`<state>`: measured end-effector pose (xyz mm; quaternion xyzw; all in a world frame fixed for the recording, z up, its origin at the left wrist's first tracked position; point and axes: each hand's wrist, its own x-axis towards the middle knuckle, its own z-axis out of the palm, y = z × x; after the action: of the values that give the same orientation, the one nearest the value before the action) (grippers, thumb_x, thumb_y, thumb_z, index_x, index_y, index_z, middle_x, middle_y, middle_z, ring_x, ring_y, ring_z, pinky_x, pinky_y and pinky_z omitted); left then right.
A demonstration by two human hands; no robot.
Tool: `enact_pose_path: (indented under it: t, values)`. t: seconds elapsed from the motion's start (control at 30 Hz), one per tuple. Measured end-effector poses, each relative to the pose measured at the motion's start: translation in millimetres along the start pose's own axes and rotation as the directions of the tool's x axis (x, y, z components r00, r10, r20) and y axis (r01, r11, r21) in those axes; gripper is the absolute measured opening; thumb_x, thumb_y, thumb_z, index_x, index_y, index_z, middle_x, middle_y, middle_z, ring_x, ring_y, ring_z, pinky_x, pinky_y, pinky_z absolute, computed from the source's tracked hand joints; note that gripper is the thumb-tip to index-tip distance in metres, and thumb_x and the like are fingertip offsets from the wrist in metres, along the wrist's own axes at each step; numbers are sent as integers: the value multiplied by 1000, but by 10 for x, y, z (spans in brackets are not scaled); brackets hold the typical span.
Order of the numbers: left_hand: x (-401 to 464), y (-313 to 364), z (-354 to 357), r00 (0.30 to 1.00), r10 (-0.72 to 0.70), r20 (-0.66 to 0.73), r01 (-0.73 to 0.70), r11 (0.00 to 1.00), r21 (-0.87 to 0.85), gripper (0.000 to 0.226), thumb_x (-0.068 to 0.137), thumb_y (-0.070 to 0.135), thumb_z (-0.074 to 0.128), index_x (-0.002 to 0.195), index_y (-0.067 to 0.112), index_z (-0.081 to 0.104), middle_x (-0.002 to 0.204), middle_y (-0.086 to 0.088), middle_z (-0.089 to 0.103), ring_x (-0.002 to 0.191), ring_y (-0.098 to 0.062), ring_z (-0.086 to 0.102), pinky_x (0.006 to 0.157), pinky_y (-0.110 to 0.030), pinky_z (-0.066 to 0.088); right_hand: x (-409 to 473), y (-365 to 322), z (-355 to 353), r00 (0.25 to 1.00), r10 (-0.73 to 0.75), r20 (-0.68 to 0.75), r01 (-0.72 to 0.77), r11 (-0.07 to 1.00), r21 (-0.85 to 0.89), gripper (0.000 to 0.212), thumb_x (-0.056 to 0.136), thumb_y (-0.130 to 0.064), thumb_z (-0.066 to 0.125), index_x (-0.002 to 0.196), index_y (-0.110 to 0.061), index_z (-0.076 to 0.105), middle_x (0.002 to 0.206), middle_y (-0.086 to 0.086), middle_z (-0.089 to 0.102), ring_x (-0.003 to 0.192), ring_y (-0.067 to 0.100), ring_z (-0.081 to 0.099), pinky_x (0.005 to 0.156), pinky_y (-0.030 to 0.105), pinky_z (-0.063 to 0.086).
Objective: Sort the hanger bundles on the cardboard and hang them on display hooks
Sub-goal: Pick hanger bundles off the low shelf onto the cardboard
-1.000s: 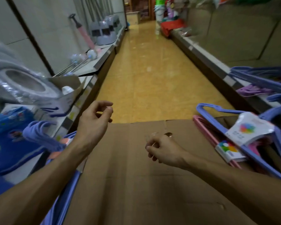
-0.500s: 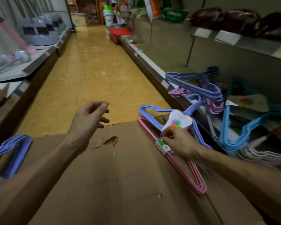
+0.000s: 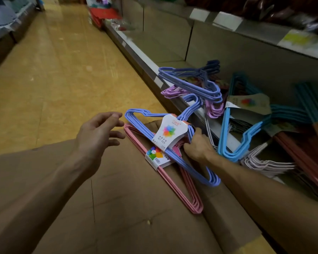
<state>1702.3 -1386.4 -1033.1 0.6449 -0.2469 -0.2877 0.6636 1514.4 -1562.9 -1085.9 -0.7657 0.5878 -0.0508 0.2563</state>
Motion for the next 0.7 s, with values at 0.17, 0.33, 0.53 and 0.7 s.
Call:
enact_pose_path:
  t: [0.17,0.33,0.53,0.7]
  values:
    - [68,-125,85,1000,-29,11,29,998,-47,15,98,25,58,106,17,69,77,7,72,69,-17,63,60,-27,47,149,57,105,991,125,56,-124,992,-7,67,94,-16,56,148,1,21,141,26,48,127,42,50,99,42,44]
    - [103,-218,80,999,-41,22,42,998,-52,17,99,24,56,108,16,68,78,6,71,69,-17,63,61,-28,46,266,223,206,984,171,45,-173,984,37,42,89,-14,59,126,3,51,117,22,62,102,37,62,74,33,45]
    - [111,-302,11,998,-66,7,66,997,-25,16,100,23,54,101,19,69,80,5,69,67,-17,63,60,-27,46,215,202,338,988,152,38,-156,977,147,19,86,-28,58,91,-9,57,87,11,61,73,30,59,61,32,44]
    - [64,-250,-109,998,-59,19,59,998,-2,17,100,23,53,100,19,70,84,3,68,66,-16,62,59,-25,46,140,153,361,993,110,51,-118,977,177,27,89,-33,53,94,-8,61,90,14,62,74,32,61,63,34,47]
